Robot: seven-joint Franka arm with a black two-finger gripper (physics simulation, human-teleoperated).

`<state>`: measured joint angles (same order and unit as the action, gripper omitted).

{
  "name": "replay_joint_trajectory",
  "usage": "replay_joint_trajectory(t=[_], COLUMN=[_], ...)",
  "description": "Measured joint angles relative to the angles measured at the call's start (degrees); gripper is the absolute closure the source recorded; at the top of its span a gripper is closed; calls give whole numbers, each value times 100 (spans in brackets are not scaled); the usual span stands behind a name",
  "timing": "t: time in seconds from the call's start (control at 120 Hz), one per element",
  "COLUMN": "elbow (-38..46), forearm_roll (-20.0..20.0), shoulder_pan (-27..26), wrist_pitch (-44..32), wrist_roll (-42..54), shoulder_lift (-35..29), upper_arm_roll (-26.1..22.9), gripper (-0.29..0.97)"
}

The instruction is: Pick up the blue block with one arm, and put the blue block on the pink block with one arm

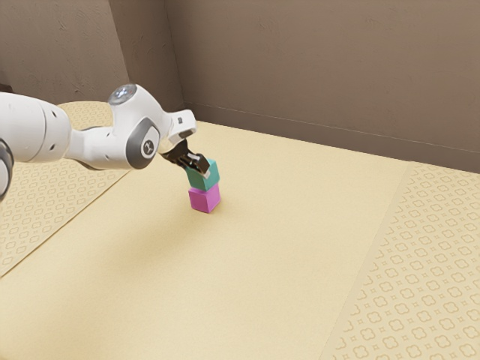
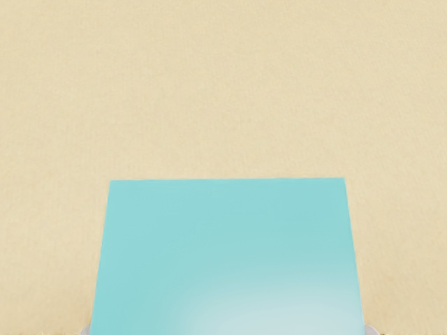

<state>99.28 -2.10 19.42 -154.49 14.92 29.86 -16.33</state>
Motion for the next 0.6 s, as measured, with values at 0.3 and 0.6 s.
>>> replay_joint_trajectory(t=[0.3,0.6], elbow=[-1,-4], forearm_roll=[-4,9], shoulder_pan=[0,1], wrist_pitch=[-4,-1], wrist_roll=[0,53], shoulder_lift=[43,43], upper_arm_roll=[6,10], gripper=[33,14])
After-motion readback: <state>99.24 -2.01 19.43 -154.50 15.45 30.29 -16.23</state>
